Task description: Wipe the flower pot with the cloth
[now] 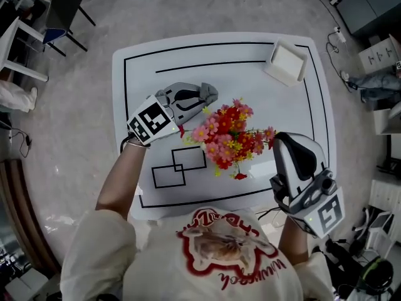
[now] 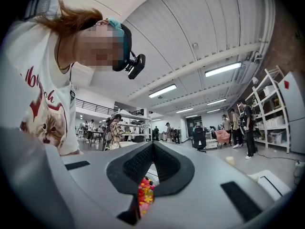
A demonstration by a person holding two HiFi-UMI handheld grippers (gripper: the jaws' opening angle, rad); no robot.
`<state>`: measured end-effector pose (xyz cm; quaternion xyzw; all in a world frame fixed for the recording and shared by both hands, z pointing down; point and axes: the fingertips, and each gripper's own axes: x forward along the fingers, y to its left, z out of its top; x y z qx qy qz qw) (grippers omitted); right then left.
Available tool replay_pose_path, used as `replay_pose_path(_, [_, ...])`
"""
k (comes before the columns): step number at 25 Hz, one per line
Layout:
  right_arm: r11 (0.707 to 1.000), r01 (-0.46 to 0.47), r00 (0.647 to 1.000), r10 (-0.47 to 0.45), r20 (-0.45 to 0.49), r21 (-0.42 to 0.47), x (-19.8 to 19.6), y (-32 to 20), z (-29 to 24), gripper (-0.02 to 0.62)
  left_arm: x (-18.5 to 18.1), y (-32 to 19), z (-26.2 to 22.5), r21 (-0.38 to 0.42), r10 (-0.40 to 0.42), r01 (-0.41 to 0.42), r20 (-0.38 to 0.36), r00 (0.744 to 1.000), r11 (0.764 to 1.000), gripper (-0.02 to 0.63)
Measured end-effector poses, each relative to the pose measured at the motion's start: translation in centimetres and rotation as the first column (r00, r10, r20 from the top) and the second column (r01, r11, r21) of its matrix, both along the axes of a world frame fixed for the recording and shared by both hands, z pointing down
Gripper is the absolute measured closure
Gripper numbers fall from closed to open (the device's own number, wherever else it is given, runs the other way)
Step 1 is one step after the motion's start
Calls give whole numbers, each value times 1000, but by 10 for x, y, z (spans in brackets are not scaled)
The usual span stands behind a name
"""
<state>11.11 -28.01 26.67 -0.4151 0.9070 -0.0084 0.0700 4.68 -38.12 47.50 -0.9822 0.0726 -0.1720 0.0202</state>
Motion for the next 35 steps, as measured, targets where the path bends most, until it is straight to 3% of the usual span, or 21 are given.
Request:
replay_pose_path(2, [1000,-13,1000,13,1,-11,10,-5,4,596,9,0,6,9,46,-47,33,998,999,565])
replay_pose_path(8, [999,-39,999,40,37,-22,26,-19,6,596,24,14,12,-29,167,-166,28,986,986,565])
replay_pose_path(14, [999,-36,999,36,-5,-16,34,-19,16,595,22,24,18,-80,240,-237,32,970,968,565])
replay_pose_path(23, [999,-41,999,42,19,-33,34,-23,14,595,19,33,30,-57,297,-293,94,950,954,565])
replay_pose_path(35, [998,-56,998,56,-13,-13,34,-17,14,597,9,35,33,-57,277,-272,108,955,961,565])
